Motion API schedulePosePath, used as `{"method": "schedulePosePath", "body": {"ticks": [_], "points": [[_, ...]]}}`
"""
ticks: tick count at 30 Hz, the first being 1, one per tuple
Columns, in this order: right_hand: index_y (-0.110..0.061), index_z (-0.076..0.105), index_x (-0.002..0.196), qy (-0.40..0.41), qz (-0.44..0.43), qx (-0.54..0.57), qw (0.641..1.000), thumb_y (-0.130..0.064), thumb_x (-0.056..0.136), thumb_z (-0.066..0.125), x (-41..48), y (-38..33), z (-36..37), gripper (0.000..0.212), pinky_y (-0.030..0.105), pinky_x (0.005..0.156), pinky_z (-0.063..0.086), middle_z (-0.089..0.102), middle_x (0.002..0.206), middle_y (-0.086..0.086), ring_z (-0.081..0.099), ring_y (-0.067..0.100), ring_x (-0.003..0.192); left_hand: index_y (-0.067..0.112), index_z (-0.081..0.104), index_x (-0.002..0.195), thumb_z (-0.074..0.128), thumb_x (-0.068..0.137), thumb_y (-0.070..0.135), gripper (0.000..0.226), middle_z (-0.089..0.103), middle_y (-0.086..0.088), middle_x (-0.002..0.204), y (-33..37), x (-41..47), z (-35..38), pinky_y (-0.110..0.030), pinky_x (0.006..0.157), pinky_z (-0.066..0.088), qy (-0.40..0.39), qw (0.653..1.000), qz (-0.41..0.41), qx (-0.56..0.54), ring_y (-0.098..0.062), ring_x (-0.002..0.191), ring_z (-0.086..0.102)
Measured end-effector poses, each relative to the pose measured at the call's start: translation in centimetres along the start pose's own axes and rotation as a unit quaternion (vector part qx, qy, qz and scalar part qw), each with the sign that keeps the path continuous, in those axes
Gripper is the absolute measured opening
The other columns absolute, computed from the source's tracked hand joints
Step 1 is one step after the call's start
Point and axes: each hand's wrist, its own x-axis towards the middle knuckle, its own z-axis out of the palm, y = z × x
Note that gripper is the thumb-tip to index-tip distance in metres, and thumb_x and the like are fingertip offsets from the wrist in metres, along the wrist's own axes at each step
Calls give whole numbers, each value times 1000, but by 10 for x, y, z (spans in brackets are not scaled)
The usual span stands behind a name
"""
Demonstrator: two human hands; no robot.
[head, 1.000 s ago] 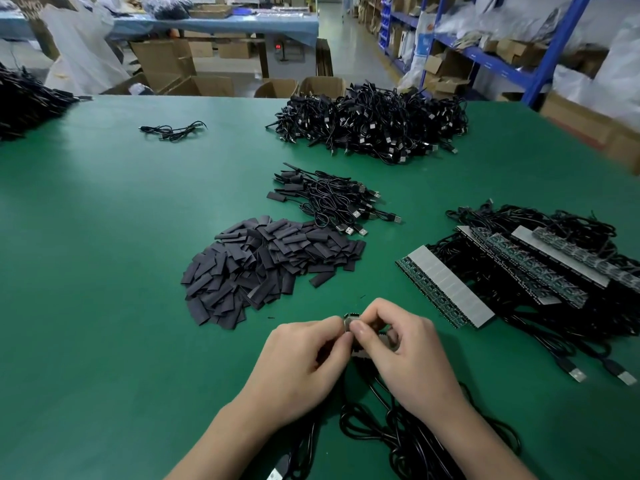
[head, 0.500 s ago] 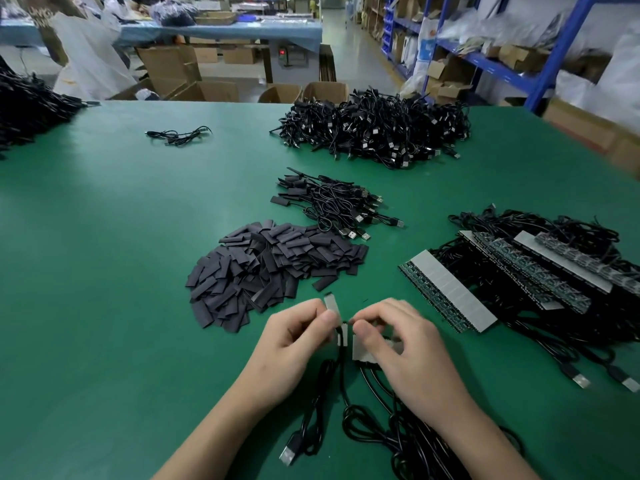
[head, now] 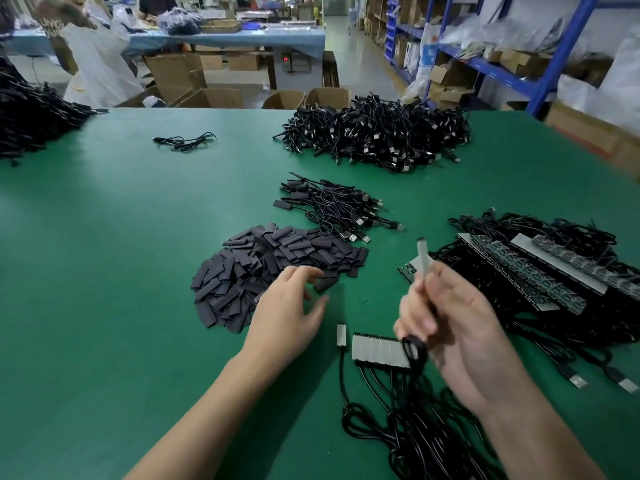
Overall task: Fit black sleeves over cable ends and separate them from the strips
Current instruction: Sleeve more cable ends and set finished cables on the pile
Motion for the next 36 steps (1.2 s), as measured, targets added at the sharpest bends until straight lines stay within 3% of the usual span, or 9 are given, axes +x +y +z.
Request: {"method": "schedulePosePath", "body": {"ticks": [3, 5, 9, 12, 17, 21, 27, 33, 36], "points": [[-17, 64, 83, 9, -22, -5, 1000, -46, 78, 85, 3, -23, -5, 36, 21, 50, 46, 42, 58, -4, 41, 10, 50, 23, 59, 130, 68, 96, 38, 39, 59, 8, 128, 0, 18, 7, -32, 90, 53, -3, 997, -11, 72, -17, 107, 63], [-20, 63, 82, 13, -18, -123, 992, -44, 85, 79, 5, -35, -10, 29, 22, 50, 43, 38, 58, -5, 37, 11, 51, 24, 60, 126, 70, 95, 41, 37, 62, 7, 122, 1, 26, 13, -34, 85, 55, 11, 994, -13, 107, -18, 108, 63], [-28, 61, 81, 30, -10, -484, 875, -46, 95, 63, 9, -27, -19, 23, 29, 54, 38, 47, 56, -7, 39, 8, 52, 27, 62, 118, 70, 94, 42, 29, 66, 12, 109, 1, 32, 19, -33, 74, 55, 41, 990, -17, 132, -15, 100, 64], [-27, 57, 79, 51, 12, -570, 820, -40, 98, 60, 9, -5, -20, 23, 19, 53, 38, 62, 69, 0, 42, 2, 52, 31, 67, 116, 69, 94, 42, 25, 66, 15, 107, -2, 30, 19, -28, 72, 52, 47, 991, -2, 126, -12, 101, 64], [-25, 57, 81, 68, 49, -562, 823, -39, 101, 56, 8, 18, -24, 25, 19, 53, 40, 63, 69, 0, 47, 4, 54, 31, 73, 119, 76, 90, 37, 30, 60, 18, 96, -1, 15, 8, -26, 79, 53, 19, 997, 39, 61, -6, 91, 59], [-26, 55, 80, 75, 49, -499, 862, -36, 102, 54, 4, 29, -24, 24, 40, 56, 45, 55, 58, -5, 45, 9, 53, 27, 77, 119, 78, 87, 33, 33, 66, 18, 97, 4, -14, -3, -9, 78, 46, 9, 994, 66, -83, 1, 87, 62], [-22, 62, 84, 77, 10, -427, 901, -36, 101, 58, -4, 37, -22, 22, 36, 54, 23, 37, 52, -10, 26, 16, 52, 28, 77, 118, 68, 93, 30, 26, 67, 16, 101, 15, -33, -9, -11, 74, 42, -32, 982, 80, -167, -6, 99, 64], [-22, 64, 78, 68, -28, -459, 885, -32, 102, 60, -9, 41, -20, 26, 17, 46, 22, 40, 49, -15, 27, 5, 45, 28, 80, 109, 74, 92, 18, 21, 66, 14, 99, 9, -48, -4, -17, 74, 46, -4, 979, 69, -194, -11, 96, 65], [-19, 62, 76, 62, -31, -470, 880, -32, 101, 60, -10, 42, -19, 28, 18, 45, 22, 38, 51, -13, 27, 6, 45, 27, 80, 107, 76, 90, 14, 22, 68, 13, 100, 5, -49, -4, -25, 75, 50, 26, 978, 79, -194, -14, 97, 66]]}}
